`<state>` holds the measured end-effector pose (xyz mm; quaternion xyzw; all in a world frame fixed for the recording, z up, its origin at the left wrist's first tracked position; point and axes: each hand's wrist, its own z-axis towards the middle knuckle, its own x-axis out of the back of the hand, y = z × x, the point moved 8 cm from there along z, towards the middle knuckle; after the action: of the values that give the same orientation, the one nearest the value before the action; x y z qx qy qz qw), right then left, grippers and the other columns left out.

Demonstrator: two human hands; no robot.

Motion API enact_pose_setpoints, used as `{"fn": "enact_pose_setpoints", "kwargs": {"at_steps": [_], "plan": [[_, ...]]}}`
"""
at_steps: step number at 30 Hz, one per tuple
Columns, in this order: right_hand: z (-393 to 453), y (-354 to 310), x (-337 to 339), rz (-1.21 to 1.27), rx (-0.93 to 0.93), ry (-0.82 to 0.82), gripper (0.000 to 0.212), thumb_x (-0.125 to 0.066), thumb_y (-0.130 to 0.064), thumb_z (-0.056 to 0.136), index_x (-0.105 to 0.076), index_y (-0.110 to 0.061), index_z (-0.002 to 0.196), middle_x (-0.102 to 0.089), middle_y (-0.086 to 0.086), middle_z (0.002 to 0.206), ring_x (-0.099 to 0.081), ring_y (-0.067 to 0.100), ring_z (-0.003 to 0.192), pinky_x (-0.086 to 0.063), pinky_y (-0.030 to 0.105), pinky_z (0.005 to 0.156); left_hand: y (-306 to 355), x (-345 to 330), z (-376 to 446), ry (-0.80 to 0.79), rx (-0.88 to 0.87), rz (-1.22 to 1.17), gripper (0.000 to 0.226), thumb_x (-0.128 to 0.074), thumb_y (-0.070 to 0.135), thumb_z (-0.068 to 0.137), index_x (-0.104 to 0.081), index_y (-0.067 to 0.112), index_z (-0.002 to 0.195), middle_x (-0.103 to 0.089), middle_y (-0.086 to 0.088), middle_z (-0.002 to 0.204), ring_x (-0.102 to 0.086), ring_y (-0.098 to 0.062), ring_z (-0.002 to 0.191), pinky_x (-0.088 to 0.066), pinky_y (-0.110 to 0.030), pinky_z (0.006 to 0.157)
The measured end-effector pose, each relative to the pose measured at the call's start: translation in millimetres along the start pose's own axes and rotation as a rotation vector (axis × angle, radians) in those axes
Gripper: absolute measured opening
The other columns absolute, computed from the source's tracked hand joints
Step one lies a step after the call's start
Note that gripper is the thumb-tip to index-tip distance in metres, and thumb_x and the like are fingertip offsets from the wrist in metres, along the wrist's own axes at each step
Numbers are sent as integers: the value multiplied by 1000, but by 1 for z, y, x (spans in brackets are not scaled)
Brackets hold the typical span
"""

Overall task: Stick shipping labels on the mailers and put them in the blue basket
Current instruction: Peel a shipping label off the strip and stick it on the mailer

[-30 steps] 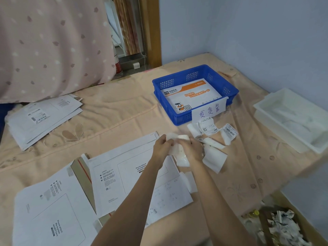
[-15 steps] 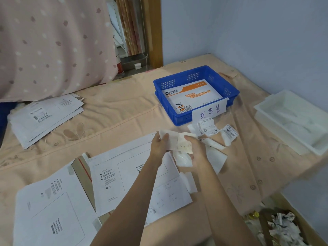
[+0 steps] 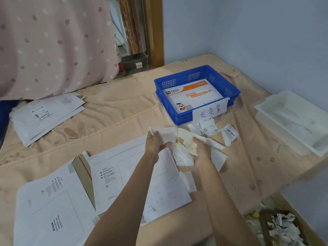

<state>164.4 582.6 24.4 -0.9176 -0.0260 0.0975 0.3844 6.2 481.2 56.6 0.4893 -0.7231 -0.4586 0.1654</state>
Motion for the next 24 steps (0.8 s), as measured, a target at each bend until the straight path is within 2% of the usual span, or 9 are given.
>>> {"fn": "enact_pose_setpoints", "kwargs": {"at_steps": [2,6,9,13,15,18,20,22,24], "plan": [[3,-1,6,41,17,35,21,-61,-18,91,-59,-13,112,-66,11,113,-62,30,105,-50,48,96,-2,1,1,10,6,-22,24,-35,17,103,-43,17,126,-49,-6,125,-59,-21,91,-60,-30,66],[7,-5,27,59,32,147,28,-62,-20,91,-59,-8,117,-65,10,111,-61,26,96,-52,38,86,-3,3,3,44,12,-31,20,-34,17,103,-42,19,121,-49,-7,123,-58,-32,109,-61,-32,68],[12,-6,38,75,36,191,28,-62,-22,91,-60,-7,114,-66,12,113,-63,28,97,-53,40,83,-6,1,5,56,25,-8,19,-34,17,103,-42,20,120,-51,-7,121,-59,-33,110,-59,-35,70],[11,-13,51,61,73,287,35,-57,-23,95,-58,1,121,-64,13,111,-59,27,95,-49,35,84,-11,-1,6,89,27,45,18,-33,17,103,-42,20,118,-52,-7,118,-59,-32,108,-57,-31,62],[5,-18,62,68,97,362,36,-53,-25,96,-59,-1,122,-64,12,114,-61,29,100,-47,32,80,-13,1,8,121,38,29,15,-34,17,103,-43,20,114,-51,-7,116,-59,-35,110,-56,-30,60],[0,-25,74,119,143,408,34,-53,-26,94,-61,-4,119,-64,12,116,-63,30,102,-50,34,82,-16,-1,9,116,40,56,14,-40,17,101,-43,17,114,-52,-9,117,-59,-32,109,-54,-28,58],[-3,-30,73,171,163,401,33,-55,-25,95,-61,-4,120,-65,14,114,-62,31,102,-51,37,85,-19,-11,8,88,35,79,22,-50,14,97,-41,17,117,-54,-12,116,-60,-30,104,-57,-28,55],[-4,-32,74,189,175,392,37,-55,-31,95,-60,-6,122,-64,9,109,-61,27,98,-51,37,86,-22,-23,8,63,-5,93,39,-60,7,91,-38,23,120,-54,-12,106,-62,-30,98,-60,-33,58],[-2,-33,79,189,192,414,42,-54,-39,94,-61,-9,122,-63,3,97,-58,23,89,-50,38,89,-24,-36,10,31,-60,165,41,-65,3,87,-38,22,109,-53,-15,97,-62,-31,92,-60,-36,58]]}}
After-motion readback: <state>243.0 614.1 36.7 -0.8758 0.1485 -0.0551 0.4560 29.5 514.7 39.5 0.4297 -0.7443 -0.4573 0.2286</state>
